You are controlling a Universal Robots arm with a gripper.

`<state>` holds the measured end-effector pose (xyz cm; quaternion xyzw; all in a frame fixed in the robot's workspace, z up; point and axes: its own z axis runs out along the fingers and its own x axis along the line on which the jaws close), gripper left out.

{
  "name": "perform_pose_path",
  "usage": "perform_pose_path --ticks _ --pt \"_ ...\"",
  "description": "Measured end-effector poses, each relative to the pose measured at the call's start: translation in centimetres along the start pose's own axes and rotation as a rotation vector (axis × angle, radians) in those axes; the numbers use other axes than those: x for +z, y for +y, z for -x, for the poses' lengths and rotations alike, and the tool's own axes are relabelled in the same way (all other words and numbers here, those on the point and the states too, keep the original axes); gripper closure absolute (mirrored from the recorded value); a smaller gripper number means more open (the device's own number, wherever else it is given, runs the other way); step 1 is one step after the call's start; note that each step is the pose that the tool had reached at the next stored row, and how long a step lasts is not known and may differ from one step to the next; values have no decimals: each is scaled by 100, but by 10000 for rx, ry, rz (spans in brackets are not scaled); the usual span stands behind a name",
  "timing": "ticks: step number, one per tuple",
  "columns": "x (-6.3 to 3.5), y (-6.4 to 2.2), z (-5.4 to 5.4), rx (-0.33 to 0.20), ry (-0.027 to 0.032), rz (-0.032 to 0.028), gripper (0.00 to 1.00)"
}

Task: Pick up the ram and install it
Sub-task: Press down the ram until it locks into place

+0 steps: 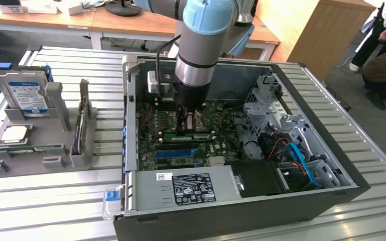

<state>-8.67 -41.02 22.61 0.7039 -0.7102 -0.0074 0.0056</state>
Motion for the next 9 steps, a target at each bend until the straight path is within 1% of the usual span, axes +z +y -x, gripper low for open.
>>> perform_pose_path --ticks 9 --pt "30 0 -2 1 4 -9 89"
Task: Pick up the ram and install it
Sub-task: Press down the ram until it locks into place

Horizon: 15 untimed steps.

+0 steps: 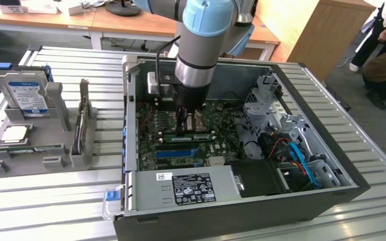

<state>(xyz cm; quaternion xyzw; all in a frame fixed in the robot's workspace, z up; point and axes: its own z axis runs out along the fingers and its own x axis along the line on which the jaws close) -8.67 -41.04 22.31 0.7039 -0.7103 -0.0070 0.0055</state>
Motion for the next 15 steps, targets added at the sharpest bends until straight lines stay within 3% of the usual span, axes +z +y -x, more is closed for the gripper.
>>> perform_pose_path --ticks 15 --pt "-20 -2 2 -2 -11 -13 89"
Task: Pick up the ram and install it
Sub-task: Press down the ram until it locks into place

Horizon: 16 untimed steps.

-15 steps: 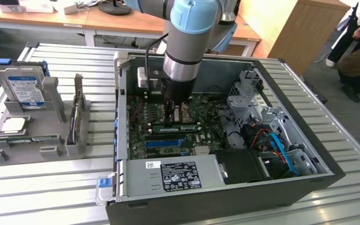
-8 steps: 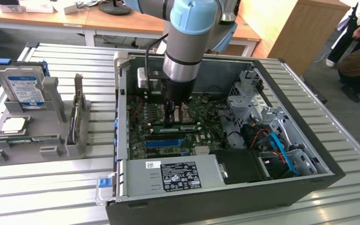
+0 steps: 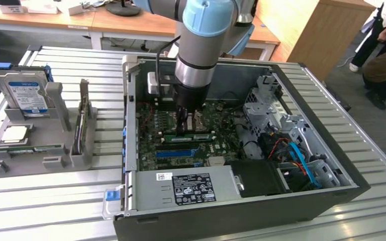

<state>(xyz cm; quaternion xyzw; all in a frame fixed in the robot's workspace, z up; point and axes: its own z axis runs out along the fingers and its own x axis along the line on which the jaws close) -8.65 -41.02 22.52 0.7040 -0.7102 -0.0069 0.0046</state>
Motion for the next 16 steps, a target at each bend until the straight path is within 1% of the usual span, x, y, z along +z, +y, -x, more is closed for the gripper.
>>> perform_pose_path --ticks 3,4,12,16 --pt "-64 2 -1 2 6 9 89" --pt "-100 3 -1 2 6 12 89" --pt "-266 6 0 1 6 27 89" --pt "-315 6 0 2 7 28 89"
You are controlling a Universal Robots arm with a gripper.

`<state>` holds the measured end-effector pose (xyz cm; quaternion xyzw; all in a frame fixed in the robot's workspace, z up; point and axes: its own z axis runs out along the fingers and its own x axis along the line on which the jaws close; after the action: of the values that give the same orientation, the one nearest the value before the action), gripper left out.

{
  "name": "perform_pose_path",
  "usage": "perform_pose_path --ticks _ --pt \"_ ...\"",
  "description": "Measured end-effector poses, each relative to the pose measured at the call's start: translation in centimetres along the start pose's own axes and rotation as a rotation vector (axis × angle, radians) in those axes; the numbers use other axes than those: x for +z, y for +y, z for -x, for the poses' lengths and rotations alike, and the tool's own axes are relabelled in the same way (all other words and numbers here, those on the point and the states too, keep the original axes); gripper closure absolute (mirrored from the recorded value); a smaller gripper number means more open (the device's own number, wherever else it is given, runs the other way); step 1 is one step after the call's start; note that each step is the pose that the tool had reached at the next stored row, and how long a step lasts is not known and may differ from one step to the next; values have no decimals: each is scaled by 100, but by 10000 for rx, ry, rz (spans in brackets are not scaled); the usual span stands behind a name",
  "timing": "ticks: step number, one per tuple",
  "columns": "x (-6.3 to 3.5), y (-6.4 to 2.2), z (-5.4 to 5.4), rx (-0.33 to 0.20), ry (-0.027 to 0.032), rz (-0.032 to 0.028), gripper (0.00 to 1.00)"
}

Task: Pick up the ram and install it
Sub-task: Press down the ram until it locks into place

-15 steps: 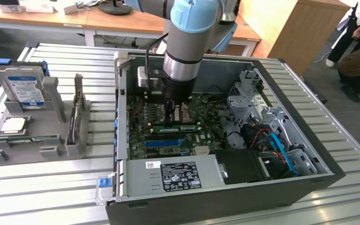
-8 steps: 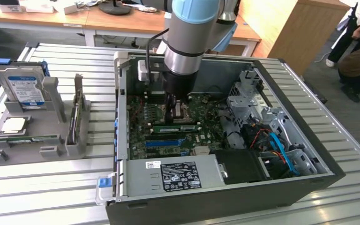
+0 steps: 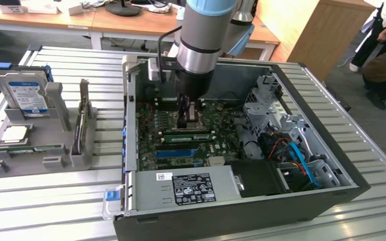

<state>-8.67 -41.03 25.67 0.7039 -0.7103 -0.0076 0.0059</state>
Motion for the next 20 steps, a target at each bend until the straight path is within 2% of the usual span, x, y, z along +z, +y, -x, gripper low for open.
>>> perform_pose_path --ticks 11,20 --pt "-7 -18 0 -1 1 1 89" --pt "-9 -177 -3 -4 -1 0 89"
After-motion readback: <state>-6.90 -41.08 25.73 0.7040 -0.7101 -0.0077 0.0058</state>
